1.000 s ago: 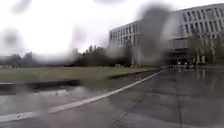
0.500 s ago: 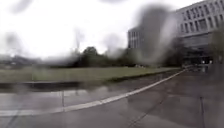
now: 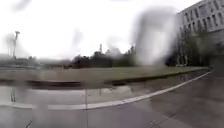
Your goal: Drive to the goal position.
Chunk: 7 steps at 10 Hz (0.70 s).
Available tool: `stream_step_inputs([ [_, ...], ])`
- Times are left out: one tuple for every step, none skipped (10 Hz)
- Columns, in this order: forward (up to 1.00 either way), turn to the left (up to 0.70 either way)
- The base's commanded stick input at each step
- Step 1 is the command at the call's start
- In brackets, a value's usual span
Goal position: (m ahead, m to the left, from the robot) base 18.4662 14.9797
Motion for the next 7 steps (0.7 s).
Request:
stream_step_inputs([
  [0.0,0.7],
  [0.0,0.7],
  [0.0,0.7],
  [0.0,0.7],
  [0.0,0.7],
  [0.0,0.7],
  [0.0,0.7],
])
